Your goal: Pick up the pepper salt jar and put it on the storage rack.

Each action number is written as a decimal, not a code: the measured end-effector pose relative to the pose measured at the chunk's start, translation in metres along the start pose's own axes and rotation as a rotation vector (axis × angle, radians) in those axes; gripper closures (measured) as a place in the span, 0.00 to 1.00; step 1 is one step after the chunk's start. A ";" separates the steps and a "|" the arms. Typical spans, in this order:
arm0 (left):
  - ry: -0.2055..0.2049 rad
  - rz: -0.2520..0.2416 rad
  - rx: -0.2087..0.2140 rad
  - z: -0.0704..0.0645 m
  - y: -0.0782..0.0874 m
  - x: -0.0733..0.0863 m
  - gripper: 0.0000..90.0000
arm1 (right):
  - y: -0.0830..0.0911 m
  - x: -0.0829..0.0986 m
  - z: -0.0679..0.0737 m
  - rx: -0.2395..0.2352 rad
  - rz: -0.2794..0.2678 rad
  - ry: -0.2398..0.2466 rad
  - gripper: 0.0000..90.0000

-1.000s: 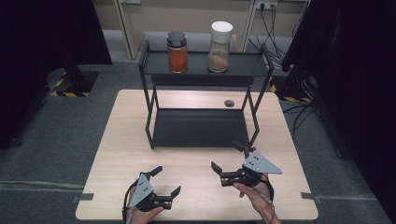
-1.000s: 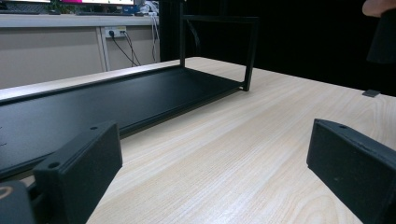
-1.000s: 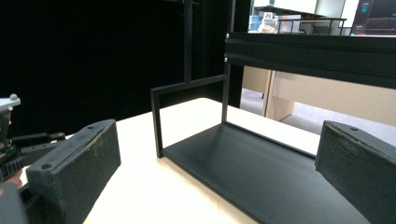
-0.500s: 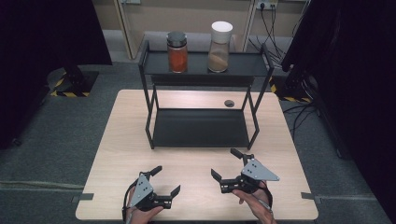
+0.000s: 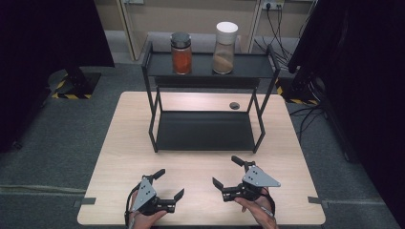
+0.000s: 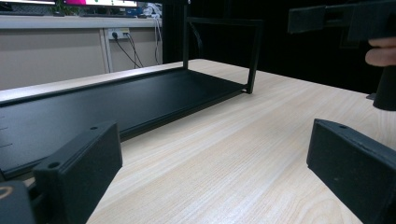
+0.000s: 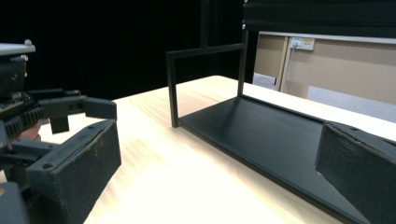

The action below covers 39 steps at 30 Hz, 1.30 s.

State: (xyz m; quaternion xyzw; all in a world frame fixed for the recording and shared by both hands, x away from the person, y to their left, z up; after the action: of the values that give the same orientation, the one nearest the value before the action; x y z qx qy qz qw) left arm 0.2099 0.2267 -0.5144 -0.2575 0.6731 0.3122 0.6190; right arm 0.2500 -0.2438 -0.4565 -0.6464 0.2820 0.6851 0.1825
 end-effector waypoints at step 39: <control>-0.003 -0.009 -0.004 0.000 0.001 -0.001 0.03 | -0.001 0.012 -0.003 0.005 0.025 -0.038 0.01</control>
State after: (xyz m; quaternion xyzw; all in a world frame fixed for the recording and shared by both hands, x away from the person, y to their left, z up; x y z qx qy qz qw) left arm 0.2089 0.2275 -0.5134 -0.2613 0.6703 0.3109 0.6211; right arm 0.2518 -0.2464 -0.4686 -0.6293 0.2883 0.6987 0.1809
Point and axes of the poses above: each handheld gripper's, and its own axes: y roughly backward along the jaws, x roughly out of its underside, z roughly to its left, the point moved 4 cm from there along -y, roughly forward along the jaws, and after that the axes turned 1 degree about -x, right-handed, at the moved point
